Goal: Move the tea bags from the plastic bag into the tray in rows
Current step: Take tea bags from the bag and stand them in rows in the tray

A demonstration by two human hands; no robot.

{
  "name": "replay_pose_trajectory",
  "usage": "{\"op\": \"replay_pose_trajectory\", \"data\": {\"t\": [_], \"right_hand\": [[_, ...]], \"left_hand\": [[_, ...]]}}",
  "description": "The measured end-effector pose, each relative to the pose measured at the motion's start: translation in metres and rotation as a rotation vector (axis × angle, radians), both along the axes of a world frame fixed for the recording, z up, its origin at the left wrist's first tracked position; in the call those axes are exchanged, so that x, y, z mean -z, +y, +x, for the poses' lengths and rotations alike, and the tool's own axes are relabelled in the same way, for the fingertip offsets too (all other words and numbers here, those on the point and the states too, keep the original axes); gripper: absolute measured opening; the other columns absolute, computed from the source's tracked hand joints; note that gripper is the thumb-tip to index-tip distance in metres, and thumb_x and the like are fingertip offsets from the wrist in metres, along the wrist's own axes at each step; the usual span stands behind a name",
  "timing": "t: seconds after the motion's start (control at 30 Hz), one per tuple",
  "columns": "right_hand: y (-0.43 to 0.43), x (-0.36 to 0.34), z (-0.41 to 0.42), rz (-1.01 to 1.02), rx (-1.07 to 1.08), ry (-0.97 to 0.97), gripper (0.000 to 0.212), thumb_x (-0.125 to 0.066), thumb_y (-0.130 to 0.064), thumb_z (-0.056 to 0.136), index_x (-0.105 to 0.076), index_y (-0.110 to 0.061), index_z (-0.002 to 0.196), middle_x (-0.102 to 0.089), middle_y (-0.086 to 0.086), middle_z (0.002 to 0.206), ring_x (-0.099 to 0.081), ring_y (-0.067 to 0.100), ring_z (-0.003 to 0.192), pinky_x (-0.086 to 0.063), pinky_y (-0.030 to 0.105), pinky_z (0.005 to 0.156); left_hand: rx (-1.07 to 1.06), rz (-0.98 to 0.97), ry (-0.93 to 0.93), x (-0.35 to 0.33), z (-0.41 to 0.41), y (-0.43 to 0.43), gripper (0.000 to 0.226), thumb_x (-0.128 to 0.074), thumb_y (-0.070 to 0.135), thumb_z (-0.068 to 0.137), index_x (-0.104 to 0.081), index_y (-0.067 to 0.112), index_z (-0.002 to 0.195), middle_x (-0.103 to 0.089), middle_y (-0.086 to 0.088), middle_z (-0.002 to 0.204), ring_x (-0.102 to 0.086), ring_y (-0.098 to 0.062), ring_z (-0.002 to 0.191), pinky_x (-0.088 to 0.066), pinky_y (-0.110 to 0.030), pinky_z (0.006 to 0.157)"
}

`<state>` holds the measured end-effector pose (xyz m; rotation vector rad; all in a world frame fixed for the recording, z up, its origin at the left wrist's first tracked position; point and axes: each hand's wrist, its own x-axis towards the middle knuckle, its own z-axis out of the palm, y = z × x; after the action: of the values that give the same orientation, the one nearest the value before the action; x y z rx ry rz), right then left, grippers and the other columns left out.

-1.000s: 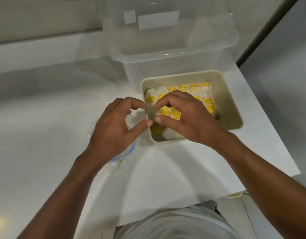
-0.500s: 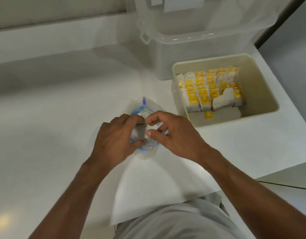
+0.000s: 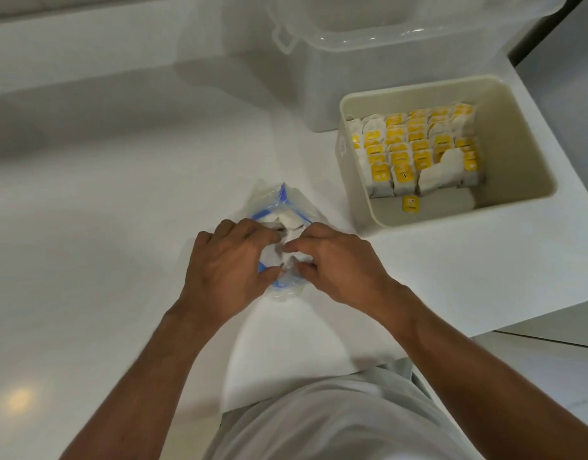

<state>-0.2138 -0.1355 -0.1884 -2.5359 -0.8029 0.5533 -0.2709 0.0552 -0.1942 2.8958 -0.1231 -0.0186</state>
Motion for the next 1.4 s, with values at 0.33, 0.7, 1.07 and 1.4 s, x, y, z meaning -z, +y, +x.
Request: {"op": "replay_pose_trajectory", "data": {"t": [0.33,0.7,1.07,1.4], "right_hand": [[-0.005,-0.006,0.005,0.033,0.103,0.138,0.021,-0.064,-0.040,0.090,-0.063,-0.037,0.110,-0.070,-0.014,0.093,-0.064,0.008,0.086,-0.047,0.024,0.071],[-0.007,-0.003,0.004,0.147,0.316,0.246,0.006,-0.051,-0.037,0.098,-0.048,-0.033,0.094,-0.067,-0.008,0.087,-0.066,0.016,0.073,-0.054,0.036,0.071],[-0.004,-0.026,-0.001,0.769,0.771,0.891,0.012,-0.056,-0.022,0.099,-0.057,-0.016,0.109,-0.069,0.001,0.080,-0.063,0.016,0.062,-0.051,0.027,0.057],[-0.013,-0.014,-0.004,-0.125,0.043,-0.005,0.031,-0.052,-0.050,0.095,-0.059,-0.042,0.124,-0.072,-0.012,0.099,-0.066,0.014,0.092,-0.053,0.028,0.079]], "left_hand": [[-0.023,-0.086,-0.006,-0.009,0.007,-0.004,0.021,-0.067,0.023,0.089,-0.071,0.029,0.109,-0.074,0.006,0.083,-0.067,-0.022,0.070,-0.055,-0.038,0.063],[0.063,-0.001,0.026,-0.018,0.004,-0.009,0.036,-0.072,0.015,0.069,-0.071,0.028,0.103,-0.067,0.008,0.071,-0.055,-0.021,0.064,-0.038,-0.027,0.056],[-0.196,-0.400,0.247,-0.048,0.019,-0.024,0.029,-0.067,0.038,0.090,-0.059,0.041,0.118,-0.070,0.017,0.087,-0.068,-0.012,0.084,-0.056,-0.036,0.077],[-0.173,-0.301,0.312,-0.061,0.035,-0.016,0.016,-0.060,0.023,0.090,-0.066,0.034,0.099,-0.068,0.012,0.085,-0.061,-0.010,0.071,-0.045,-0.019,0.065]]}}
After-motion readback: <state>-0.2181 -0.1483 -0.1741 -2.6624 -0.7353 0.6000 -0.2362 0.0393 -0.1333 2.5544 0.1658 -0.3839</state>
